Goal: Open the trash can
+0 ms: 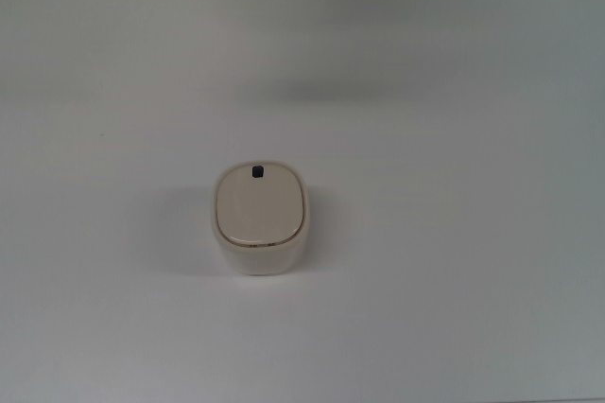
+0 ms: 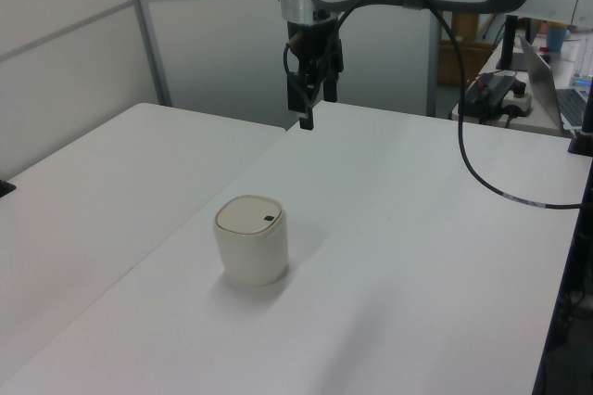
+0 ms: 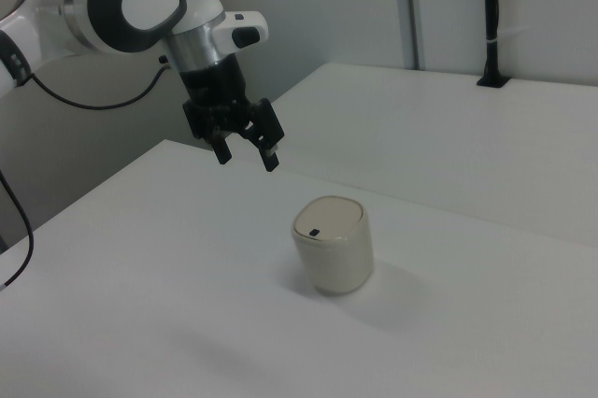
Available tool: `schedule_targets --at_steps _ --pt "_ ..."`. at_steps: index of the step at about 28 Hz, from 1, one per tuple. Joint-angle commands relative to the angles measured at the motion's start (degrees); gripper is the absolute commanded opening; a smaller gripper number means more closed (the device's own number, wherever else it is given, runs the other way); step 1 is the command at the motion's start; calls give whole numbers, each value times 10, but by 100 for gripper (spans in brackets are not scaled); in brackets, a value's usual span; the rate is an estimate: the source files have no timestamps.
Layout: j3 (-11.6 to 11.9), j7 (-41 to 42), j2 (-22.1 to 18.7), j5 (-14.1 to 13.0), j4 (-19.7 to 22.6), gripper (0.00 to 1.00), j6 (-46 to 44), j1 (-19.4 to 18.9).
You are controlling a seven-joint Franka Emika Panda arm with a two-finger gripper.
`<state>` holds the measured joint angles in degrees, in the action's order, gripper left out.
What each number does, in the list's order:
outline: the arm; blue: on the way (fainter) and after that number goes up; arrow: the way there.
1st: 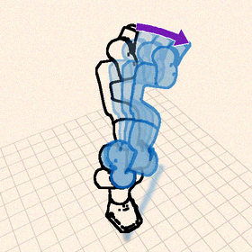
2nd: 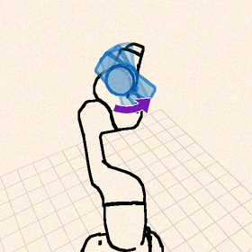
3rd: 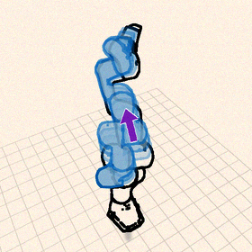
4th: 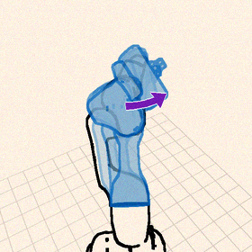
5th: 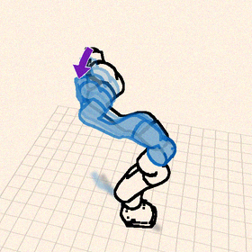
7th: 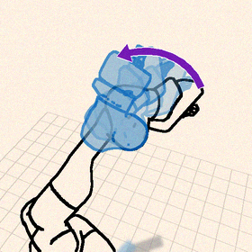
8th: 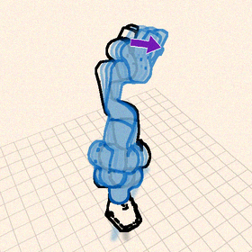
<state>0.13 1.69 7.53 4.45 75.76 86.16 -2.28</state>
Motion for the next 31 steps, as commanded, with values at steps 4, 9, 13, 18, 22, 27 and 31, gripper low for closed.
schedule_targets --at_steps 4,9,13,18,22,27,31 --pt "0 5 -8 -3 6 0 4 -4" --pt "0 4 -8 -6 7 0 1 -4" --pt "0 4 -8 -7 7 0 1 -4" --pt "0 4 -4 -8 10 0 1 -4" --pt "0 8 8 -11 11 0 6 -4" --pt "0 14 34 -31 11 0 10 -4" --pt "-7 25 60 -33 11 0 48 -4"
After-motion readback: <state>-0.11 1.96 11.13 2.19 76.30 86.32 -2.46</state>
